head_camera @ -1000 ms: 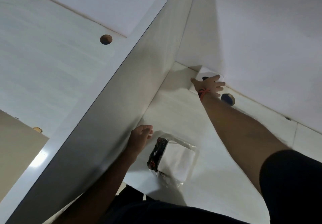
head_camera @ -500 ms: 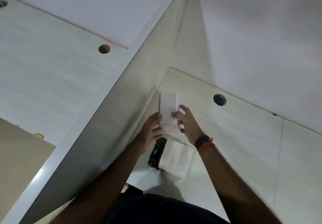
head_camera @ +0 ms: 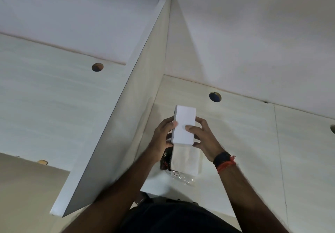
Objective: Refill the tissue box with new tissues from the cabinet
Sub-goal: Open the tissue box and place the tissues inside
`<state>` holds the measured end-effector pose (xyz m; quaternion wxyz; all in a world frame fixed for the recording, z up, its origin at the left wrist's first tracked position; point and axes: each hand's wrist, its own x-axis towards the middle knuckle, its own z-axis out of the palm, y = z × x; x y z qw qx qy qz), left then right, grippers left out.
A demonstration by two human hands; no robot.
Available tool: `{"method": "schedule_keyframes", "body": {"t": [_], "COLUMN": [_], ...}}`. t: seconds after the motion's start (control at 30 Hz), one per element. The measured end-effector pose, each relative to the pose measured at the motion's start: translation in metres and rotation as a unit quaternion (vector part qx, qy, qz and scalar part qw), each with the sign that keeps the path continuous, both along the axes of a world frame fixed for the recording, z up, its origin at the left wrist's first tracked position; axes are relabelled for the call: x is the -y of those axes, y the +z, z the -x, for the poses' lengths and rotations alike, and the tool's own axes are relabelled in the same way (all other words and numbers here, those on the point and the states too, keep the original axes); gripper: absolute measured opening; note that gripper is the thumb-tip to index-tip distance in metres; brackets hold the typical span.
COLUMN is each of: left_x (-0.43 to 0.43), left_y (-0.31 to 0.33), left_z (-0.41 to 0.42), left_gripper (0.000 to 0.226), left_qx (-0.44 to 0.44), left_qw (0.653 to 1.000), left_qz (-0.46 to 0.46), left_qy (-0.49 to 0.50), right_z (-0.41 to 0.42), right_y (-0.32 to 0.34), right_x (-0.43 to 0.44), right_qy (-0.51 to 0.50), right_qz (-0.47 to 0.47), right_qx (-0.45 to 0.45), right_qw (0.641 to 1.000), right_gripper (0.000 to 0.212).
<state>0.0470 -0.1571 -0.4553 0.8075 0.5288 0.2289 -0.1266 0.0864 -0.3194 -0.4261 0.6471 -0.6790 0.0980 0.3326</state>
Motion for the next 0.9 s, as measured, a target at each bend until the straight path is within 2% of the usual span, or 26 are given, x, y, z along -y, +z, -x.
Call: {"method": "schedule_keyframes", "body": {"t": [0.2,0.4,0.5,0.6,0.7,0.8,0.9], "left_x": [0.008,0.015,0.017,0.020,0.016,0.011,0.005], "left_y": [0.003,-0.002,-0.006,-0.011,-0.020,-0.024,-0.025], "left_z": [0.005,0.000,-0.003,-0.006,-0.009,-0.014,-0.023], "left_gripper": [0.047,0.051,0.046,0.039,0.052,0.053,0.053], "left_qx": [-0.011,-0.024,-0.033,-0.054,-0.071,-0.059,-0.046], "left_qw": [0.999,0.999,0.999,0.997,0.991,0.985,0.974], "left_qz": [0.032,0.028,0.021,0.015,0.085,0.131,0.200], "left_qy": [-0.005,0.015,0.028,0.047,0.079,0.091,0.100], "right_z": [0.002,-0.014,-0.022,-0.029,-0.037,-0.046,-0.057], "right_y": [0.002,-0.010,-0.020,-0.027,-0.036,-0.045,-0.052], "right_x": [0.014,0.021,0.022,0.021,0.029,0.040,0.050], "right_qy": [0.007,0.033,0.045,0.052,0.022,-0.001,-0.072], "right_qz": [-0.008,-0.014,-0.020,-0.022,-0.050,-0.101,-0.180], "right_qx": [0.019,0.008,-0.006,-0.017,-0.044,-0.070,-0.101], "right_qw": [1.000,0.999,0.999,0.998,0.998,0.992,0.976], "right_gripper": [0.080,0.072,0.067,0.071,0.077,0.064,0.051]}}
